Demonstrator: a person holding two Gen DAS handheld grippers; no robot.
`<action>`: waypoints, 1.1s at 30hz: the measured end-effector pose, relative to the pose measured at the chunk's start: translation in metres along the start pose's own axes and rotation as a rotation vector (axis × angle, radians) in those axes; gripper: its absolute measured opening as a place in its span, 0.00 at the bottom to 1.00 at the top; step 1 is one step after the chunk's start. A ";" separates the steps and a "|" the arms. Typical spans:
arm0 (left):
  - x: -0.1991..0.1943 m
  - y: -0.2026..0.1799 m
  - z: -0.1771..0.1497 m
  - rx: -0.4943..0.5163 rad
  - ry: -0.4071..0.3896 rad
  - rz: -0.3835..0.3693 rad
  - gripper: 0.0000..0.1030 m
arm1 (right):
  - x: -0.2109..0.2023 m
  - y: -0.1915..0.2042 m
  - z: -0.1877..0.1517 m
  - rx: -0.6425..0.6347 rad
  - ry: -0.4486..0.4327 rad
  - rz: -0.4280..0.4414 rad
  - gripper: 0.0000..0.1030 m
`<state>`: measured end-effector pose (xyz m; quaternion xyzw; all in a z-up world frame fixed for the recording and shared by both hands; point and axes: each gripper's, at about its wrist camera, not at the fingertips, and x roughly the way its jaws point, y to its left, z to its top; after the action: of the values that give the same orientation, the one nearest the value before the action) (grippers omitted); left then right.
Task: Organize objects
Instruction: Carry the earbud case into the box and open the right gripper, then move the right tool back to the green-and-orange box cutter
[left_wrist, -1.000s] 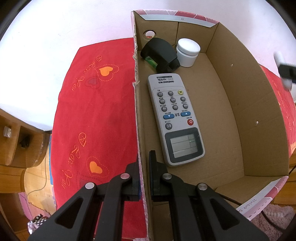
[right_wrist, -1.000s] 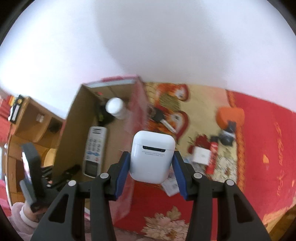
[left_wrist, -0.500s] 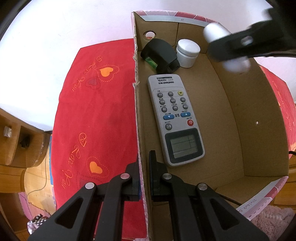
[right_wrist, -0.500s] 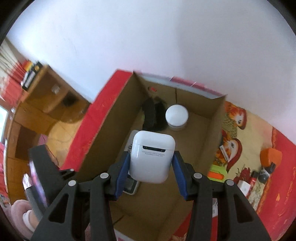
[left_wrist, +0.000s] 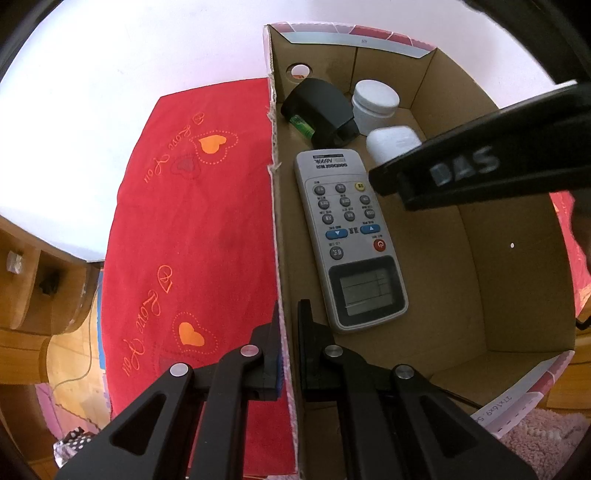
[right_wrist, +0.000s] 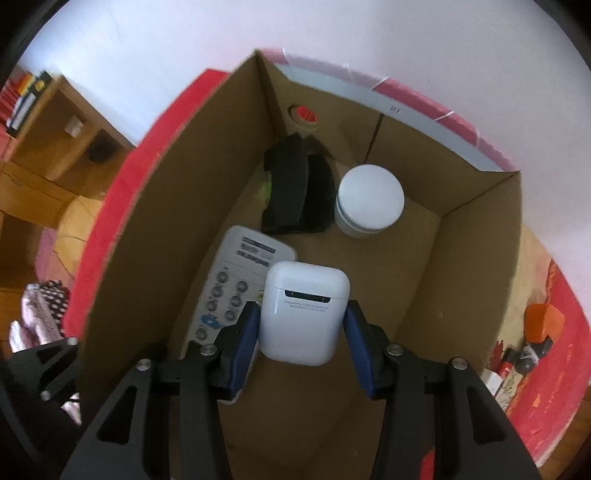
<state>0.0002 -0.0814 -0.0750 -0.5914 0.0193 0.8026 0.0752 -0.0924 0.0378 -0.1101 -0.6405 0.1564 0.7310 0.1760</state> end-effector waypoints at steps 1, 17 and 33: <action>-0.001 -0.001 0.000 0.001 0.000 0.000 0.05 | 0.005 0.000 0.001 0.003 0.016 -0.004 0.45; 0.002 0.009 0.006 0.001 -0.001 -0.005 0.05 | 0.009 -0.006 -0.005 0.071 0.017 -0.046 0.43; 0.004 0.013 0.005 -0.001 -0.001 -0.010 0.05 | -0.024 -0.015 -0.021 0.120 -0.067 -0.006 0.45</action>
<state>-0.0081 -0.0934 -0.0783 -0.5912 0.0159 0.8025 0.0789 -0.0641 0.0399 -0.0895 -0.6043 0.1920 0.7409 0.2214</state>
